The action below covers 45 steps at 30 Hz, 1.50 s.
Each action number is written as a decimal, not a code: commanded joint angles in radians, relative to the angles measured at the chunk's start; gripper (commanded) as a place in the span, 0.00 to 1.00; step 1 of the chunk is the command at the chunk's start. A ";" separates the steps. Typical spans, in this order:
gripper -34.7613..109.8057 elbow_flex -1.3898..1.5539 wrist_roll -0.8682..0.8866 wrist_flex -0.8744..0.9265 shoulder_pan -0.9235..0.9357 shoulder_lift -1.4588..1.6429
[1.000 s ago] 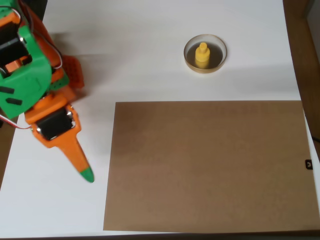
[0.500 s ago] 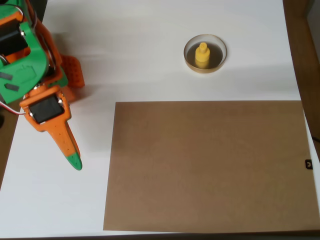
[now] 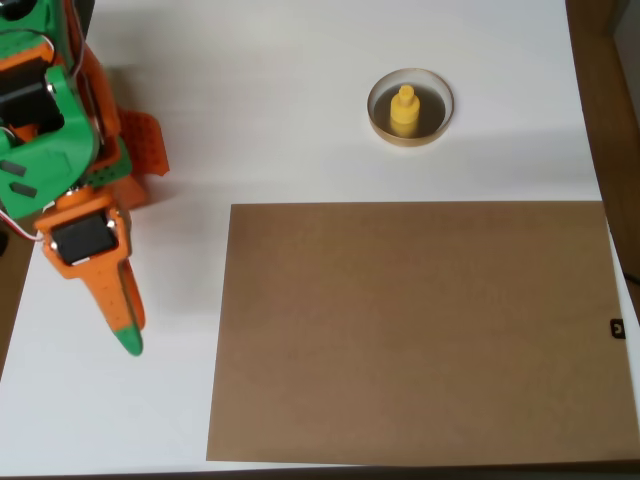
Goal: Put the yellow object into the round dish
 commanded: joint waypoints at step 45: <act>0.24 0.043 0.006 0.006 0.058 0.018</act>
